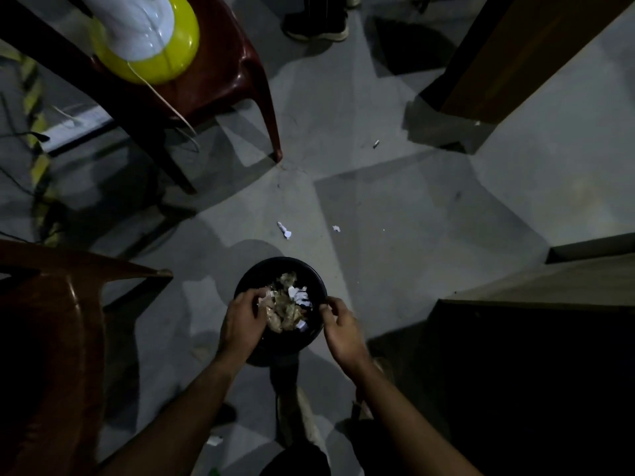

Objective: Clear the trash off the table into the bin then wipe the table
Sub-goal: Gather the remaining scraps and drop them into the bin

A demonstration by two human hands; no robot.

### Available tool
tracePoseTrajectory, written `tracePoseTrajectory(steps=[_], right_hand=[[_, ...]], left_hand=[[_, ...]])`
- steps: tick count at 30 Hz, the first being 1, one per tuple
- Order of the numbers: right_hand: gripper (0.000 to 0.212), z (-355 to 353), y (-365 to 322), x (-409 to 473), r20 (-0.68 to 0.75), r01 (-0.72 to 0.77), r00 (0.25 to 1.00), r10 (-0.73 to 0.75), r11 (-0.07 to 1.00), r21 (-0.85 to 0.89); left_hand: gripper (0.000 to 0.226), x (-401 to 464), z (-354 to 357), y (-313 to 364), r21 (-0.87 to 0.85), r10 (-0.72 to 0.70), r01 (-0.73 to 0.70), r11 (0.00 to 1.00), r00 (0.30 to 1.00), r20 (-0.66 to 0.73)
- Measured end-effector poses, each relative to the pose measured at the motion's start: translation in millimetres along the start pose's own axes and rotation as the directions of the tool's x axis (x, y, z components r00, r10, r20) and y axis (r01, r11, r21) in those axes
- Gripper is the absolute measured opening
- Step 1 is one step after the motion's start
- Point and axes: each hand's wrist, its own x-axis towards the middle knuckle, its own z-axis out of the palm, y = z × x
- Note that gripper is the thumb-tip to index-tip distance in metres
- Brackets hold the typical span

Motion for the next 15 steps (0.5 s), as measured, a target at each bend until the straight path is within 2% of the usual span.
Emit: tracePoseTrajectory(steps=[2,6,10,15], right_hand=[[0.052,-22.9,-20.0,-29.2,0.002,0.063,0.998,-0.064,0.989,-0.134],[0.073,-94.4,-76.4,-108.3,-0.063,0.155,0.98,-0.188,0.923,-0.353],[0.09,-180.9,-129.3,-189.7,-0.223,0.112,0.937,-0.269,0.835,-0.539],[0.101,-293.2,-155.7,-270.0,-0.448,0.019,0.818,-0.36,0.796,-0.605]], left_hand=[[0.023,-18.4,-24.3,14.9,0.086,0.047,-0.047,0.995,0.999,0.007],[0.034,-71.5,-96.8,91.3,0.228,0.168,-0.162,0.96,0.986,-0.009],[0.05,-119.6,-154.6,188.5,0.335,0.34,-0.312,0.889,0.94,-0.029],[0.069,-165.5,-182.8,330.2,0.37,0.529,-0.522,0.769,0.844,0.09]])
